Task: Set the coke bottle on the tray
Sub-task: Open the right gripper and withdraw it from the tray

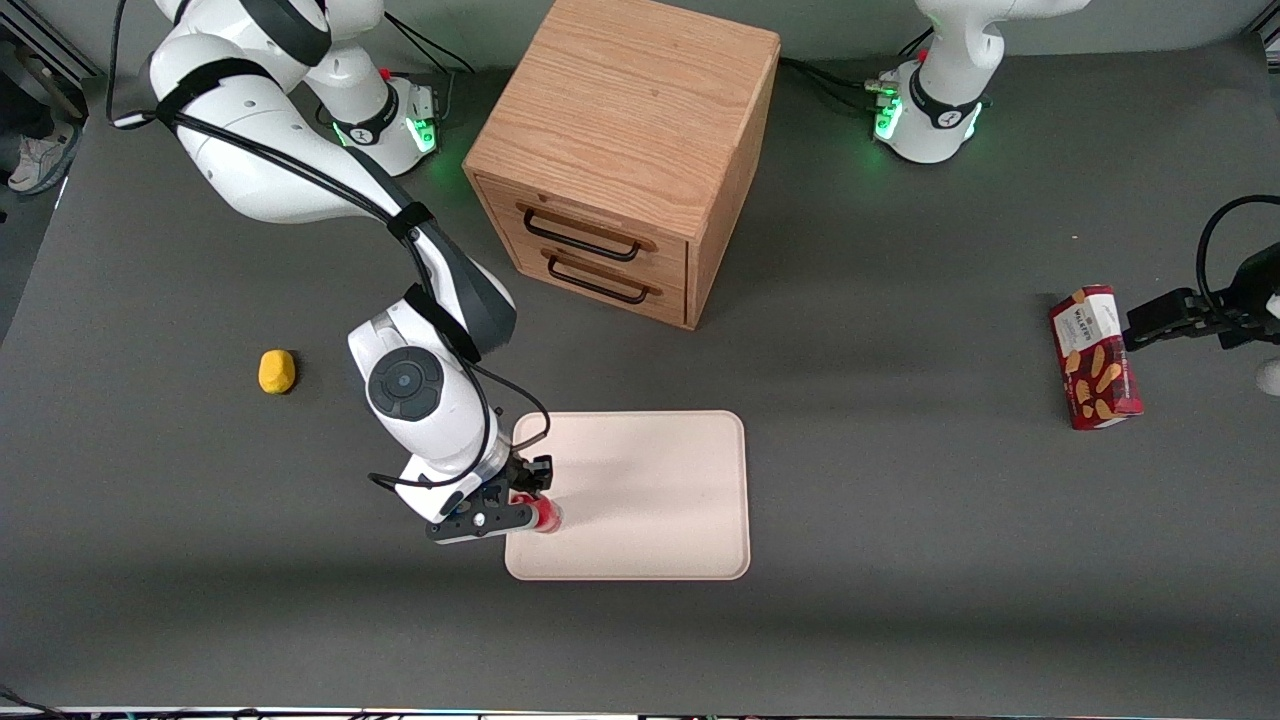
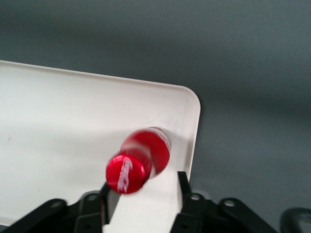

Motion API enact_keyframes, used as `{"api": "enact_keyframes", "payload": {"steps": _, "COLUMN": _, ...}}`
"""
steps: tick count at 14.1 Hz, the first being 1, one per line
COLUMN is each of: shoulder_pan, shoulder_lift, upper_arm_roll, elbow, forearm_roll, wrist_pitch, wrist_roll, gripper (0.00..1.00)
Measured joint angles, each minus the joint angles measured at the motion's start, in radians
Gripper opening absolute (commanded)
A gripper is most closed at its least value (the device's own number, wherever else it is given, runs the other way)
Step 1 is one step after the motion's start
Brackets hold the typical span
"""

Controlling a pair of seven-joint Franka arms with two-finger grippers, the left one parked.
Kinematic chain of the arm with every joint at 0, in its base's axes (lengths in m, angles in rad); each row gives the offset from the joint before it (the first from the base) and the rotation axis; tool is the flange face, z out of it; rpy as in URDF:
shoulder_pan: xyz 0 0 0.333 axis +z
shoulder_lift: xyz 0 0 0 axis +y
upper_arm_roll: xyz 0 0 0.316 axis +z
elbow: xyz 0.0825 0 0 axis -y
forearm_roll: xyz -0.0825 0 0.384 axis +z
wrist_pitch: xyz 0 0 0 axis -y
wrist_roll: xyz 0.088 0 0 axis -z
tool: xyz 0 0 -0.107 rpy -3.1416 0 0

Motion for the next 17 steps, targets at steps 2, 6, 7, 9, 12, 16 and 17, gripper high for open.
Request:
{"api": "enact_keyframes", "payload": {"steps": 2, "shoulder_pan": 0.000, "shoulder_lift": 0.000, "upper_arm_roll": 0.000, "elbow": -0.003, "forearm_roll": -0.010, "wrist_pitch": 0.004, "wrist_roll": 0.001, "gripper": 1.00}}
{"api": "enact_keyframes", "payload": {"steps": 6, "shoulder_pan": -0.001, "shoulder_lift": -0.002, "upper_arm_roll": 0.000, "elbow": -0.005, "forearm_roll": -0.015, "wrist_pitch": 0.004, "wrist_roll": 0.003, "gripper": 1.00}}
{"api": "enact_keyframes", "payload": {"steps": 7, "shoulder_pan": -0.003, "shoulder_lift": -0.009, "upper_arm_roll": 0.000, "elbow": -0.004, "forearm_roll": -0.015, "wrist_pitch": -0.002, "wrist_roll": 0.006, "gripper": 1.00}}
{"api": "enact_keyframes", "payload": {"steps": 9, "shoulder_pan": -0.009, "shoulder_lift": -0.043, "upper_arm_roll": 0.000, "elbow": -0.003, "forearm_roll": -0.013, "wrist_pitch": -0.071, "wrist_roll": 0.014, "gripper": 1.00}}
{"api": "enact_keyframes", "payload": {"steps": 12, "shoulder_pan": -0.034, "shoulder_lift": -0.157, "upper_arm_roll": -0.016, "elbow": -0.001, "forearm_roll": 0.075, "wrist_pitch": -0.239, "wrist_roll": 0.017, "gripper": 1.00}}
{"api": "enact_keyframes", "payload": {"steps": 16, "shoulder_pan": -0.042, "shoulder_lift": -0.371, "upper_arm_roll": -0.134, "elbow": -0.094, "forearm_roll": 0.251, "wrist_pitch": -0.362, "wrist_roll": -0.021, "gripper": 1.00}}
{"api": "enact_keyframes", "payload": {"steps": 17, "shoulder_pan": -0.042, "shoulder_lift": -0.435, "upper_arm_roll": -0.180, "elbow": -0.146, "forearm_roll": 0.306, "wrist_pitch": -0.369, "wrist_roll": -0.050, "gripper": 1.00}}
